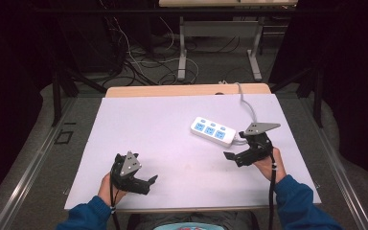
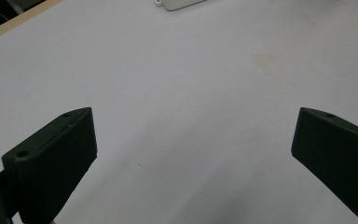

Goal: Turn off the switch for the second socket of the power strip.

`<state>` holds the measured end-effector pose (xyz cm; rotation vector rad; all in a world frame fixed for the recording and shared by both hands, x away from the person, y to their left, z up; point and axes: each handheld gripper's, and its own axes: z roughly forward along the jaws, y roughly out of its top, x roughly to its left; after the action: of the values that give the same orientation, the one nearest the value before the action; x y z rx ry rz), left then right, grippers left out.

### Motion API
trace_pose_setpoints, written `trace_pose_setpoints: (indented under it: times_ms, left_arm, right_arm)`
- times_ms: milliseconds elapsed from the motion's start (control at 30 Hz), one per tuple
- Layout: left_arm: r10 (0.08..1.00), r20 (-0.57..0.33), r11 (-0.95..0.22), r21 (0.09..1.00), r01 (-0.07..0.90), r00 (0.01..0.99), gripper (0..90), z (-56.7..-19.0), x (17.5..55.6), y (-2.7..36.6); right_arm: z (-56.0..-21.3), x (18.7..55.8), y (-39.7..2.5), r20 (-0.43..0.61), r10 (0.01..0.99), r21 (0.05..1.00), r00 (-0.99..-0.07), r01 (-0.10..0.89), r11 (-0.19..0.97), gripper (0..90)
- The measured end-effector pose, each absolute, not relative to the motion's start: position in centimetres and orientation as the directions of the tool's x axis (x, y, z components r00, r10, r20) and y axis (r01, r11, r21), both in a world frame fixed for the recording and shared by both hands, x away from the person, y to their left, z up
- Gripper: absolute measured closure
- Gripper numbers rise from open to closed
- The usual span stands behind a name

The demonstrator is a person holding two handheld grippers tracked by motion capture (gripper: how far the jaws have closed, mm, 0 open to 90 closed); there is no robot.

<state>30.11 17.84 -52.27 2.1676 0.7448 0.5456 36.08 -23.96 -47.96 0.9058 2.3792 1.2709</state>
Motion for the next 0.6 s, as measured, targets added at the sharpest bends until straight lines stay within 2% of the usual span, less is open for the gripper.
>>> trace_pose_setpoints:
  times_ms: [600]
  left_arm:
    - [0.665,0.138,-0.533,0.776,0.337,0.734,0.0,-52.3,30.1,17.9]
  right_arm:
    - [-48.7,33.2,-26.5,0.026,0.668,0.822,-0.744,0.396,0.409,0.0]
